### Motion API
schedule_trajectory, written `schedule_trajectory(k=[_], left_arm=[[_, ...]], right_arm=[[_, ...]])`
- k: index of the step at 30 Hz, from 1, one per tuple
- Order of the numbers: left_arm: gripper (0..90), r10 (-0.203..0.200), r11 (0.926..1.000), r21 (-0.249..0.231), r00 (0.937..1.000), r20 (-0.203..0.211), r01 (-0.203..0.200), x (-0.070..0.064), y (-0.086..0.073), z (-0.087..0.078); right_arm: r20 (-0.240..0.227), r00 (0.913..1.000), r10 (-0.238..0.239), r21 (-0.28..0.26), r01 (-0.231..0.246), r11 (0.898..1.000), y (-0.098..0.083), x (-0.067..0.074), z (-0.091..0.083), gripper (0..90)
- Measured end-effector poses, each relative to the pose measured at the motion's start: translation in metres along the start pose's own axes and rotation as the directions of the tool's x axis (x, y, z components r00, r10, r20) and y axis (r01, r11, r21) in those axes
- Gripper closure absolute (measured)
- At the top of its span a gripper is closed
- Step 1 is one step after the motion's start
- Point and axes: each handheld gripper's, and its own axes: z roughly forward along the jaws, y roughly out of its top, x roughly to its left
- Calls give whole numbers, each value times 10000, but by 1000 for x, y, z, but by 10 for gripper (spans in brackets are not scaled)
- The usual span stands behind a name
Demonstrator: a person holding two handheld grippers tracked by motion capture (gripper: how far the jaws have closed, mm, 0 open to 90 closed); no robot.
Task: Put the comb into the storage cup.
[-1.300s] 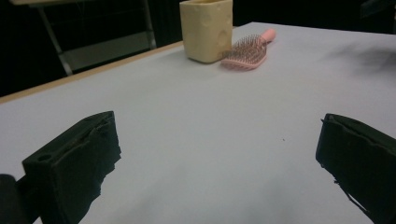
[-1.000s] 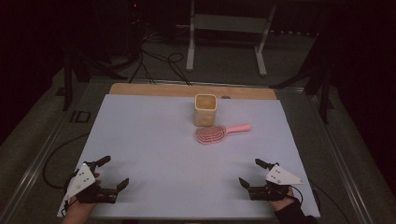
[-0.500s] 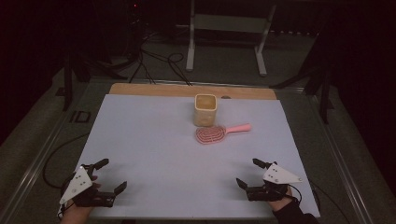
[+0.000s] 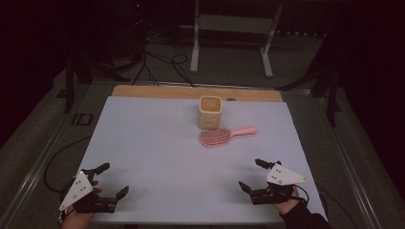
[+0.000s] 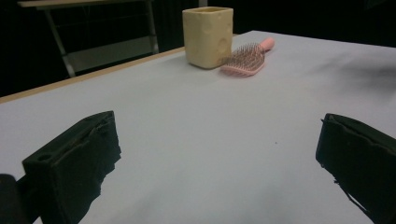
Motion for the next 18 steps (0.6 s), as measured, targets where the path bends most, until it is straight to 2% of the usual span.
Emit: schedule_trajectory(k=[5,11,18], left_arm=[[0,11,10000,-15,10000,27,-11,0,0,0],[0,28,10000,-12,10000,18,-28,0,0,1],[0,23,10000,-67,10000,-3,-24,0,0,0]], right_arm=[[27,9995,-322,-13,322,9995,11,-5,-2,89],[197,9979,-615,-172,618,9979,30,-20,-2,90],[175,9983,-552,-135,554,9984,38,-31,3,90]])
